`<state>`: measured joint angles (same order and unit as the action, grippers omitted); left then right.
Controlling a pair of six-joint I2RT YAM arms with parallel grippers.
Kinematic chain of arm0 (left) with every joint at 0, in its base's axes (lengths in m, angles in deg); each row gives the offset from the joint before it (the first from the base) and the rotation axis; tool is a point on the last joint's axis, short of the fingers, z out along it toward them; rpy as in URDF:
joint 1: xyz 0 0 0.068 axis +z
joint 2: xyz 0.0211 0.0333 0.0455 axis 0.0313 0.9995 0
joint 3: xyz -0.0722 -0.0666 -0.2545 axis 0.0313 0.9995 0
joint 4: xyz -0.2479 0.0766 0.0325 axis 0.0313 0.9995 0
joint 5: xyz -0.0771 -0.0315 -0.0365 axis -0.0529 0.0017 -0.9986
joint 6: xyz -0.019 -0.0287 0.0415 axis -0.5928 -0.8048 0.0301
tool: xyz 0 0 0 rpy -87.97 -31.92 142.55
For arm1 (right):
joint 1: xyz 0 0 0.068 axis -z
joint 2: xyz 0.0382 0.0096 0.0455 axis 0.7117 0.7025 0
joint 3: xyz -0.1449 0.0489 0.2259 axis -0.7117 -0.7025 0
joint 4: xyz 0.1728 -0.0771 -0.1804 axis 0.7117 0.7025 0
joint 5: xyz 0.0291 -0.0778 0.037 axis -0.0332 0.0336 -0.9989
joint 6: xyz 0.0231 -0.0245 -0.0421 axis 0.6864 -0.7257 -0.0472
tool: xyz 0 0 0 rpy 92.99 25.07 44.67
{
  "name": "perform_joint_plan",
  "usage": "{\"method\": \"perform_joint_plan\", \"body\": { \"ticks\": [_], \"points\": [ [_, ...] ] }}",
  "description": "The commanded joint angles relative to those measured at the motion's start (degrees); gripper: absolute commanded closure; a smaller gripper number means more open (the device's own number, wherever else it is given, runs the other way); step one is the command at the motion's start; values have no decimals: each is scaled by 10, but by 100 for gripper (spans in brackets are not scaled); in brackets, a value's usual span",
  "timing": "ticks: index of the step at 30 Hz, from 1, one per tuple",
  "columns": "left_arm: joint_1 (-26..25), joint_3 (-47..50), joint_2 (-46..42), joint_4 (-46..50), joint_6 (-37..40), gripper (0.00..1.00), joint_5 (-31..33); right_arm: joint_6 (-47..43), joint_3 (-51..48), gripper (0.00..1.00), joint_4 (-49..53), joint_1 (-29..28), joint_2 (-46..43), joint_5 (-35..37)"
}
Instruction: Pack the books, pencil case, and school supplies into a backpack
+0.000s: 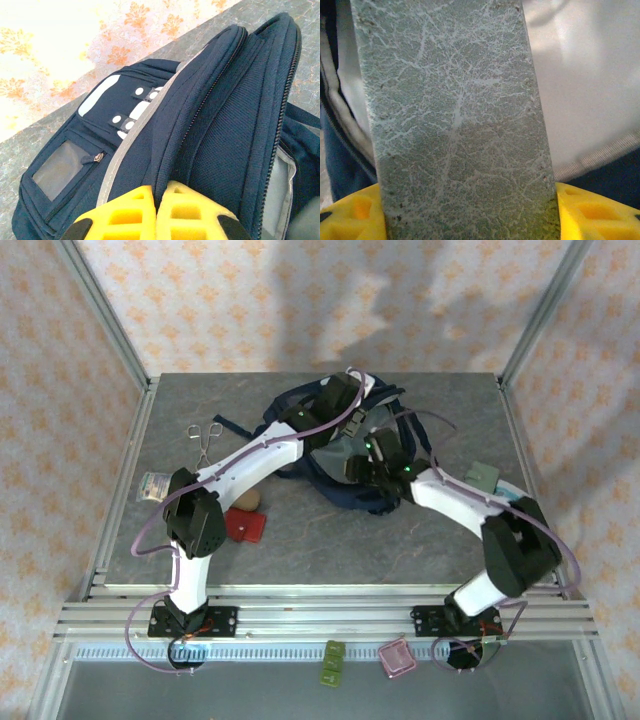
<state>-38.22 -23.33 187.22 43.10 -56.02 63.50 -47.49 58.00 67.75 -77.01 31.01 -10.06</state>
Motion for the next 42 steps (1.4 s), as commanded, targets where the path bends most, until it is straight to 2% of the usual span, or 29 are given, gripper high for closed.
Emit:
{"method": "perform_joint_plan", "body": {
  "ticks": [1, 6, 9, 16, 22, 24, 25, 27, 29, 31, 37, 42],
  "points": [
    [-1, -44, -47, -35, -8, 100, 19, -35, 51, 63, -40, -4, 46, -5],
    [-1, -43, -49, -35, -17, 100, 10, -49, 105, 56, -45, -5, 115, 8],
    [-1, -33, -51, -41, -21, 100, 8, -41, 108, 37, -58, -4, 125, 37],
    [0, 11, -61, -65, -32, 100, 14, -13, 32, 17, -99, -5, 48, 44],
    [3, 28, -64, -75, -41, 100, 10, 16, -37, 17, -114, -2, -31, 46],
    [3, 29, -63, -75, -43, 100, 9, 32, -59, 19, -117, 3, -48, 36],
    [3, 30, -64, -75, -44, 100, 8, 40, -73, 24, -122, 6, -54, 30],
    [3, 33, -65, -77, -45, 100, 5, 54, -98, 40, -135, 8, -58, 30],
    [3, 34, -66, -77, -48, 100, 2, 66, -118, 65, -150, 13, -53, 27],
    [3, 34, -68, -77, -50, 100, -3, 79, -133, 84, -167, 20, -41, 9],
    [3, 37, -73, -77, -55, 100, -9, 115, -150, 86, -219, 29, 1, -31],
    [-1, 50, -79, -83, -67, 100, -24, 137, -123, 85, -278, 46, 53, -63]
  ]
}}
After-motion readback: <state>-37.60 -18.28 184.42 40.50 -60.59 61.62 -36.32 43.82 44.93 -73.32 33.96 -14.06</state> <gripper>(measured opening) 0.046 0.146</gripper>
